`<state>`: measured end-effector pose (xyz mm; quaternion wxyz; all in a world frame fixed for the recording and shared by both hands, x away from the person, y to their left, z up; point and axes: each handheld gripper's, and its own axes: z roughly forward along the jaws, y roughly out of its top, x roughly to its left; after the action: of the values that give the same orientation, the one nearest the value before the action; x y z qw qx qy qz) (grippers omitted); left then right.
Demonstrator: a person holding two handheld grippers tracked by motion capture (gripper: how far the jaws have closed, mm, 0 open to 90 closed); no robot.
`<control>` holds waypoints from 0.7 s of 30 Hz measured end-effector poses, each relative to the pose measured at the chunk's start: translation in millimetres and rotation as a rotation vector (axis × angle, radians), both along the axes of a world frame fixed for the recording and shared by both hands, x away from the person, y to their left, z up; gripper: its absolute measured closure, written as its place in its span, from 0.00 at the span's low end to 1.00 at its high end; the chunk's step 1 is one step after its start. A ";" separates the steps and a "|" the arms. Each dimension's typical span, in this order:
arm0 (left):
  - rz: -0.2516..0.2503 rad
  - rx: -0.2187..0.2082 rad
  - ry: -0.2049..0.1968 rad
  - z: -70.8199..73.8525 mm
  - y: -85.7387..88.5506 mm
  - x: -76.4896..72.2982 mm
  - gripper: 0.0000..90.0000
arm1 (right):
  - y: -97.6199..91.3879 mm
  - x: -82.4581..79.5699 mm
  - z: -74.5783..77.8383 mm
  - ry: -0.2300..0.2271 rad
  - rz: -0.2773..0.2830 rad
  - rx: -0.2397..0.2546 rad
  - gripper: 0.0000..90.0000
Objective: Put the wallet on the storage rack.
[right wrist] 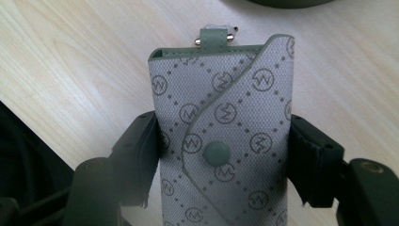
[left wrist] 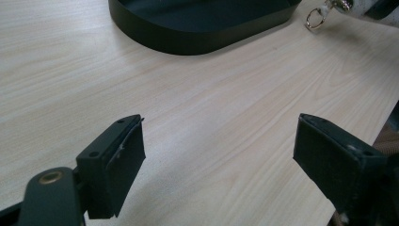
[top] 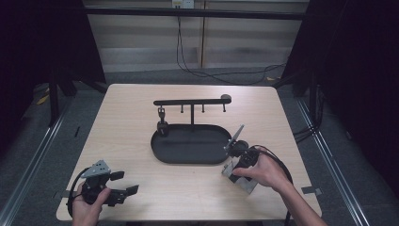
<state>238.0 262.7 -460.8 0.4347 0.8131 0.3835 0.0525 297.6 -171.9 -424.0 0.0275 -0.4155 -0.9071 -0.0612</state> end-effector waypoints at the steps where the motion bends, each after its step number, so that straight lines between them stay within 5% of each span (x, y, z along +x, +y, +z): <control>1: -0.001 -0.001 0.002 -0.4 -0.3 0.1 0.19 | -0.6 0.6 1.4 -0.004 -0.003 0.002 0.37; 21: -0.010 0.007 0.005 -0.3 0.1 -1.1 0.19 | -6.2 16.5 35.2 -0.046 -0.041 0.017 0.37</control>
<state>236.8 262.8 -461.1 0.4311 0.8166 0.3806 0.0496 314.1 -178.2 -388.8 0.0089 -0.4321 -0.8983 -0.0793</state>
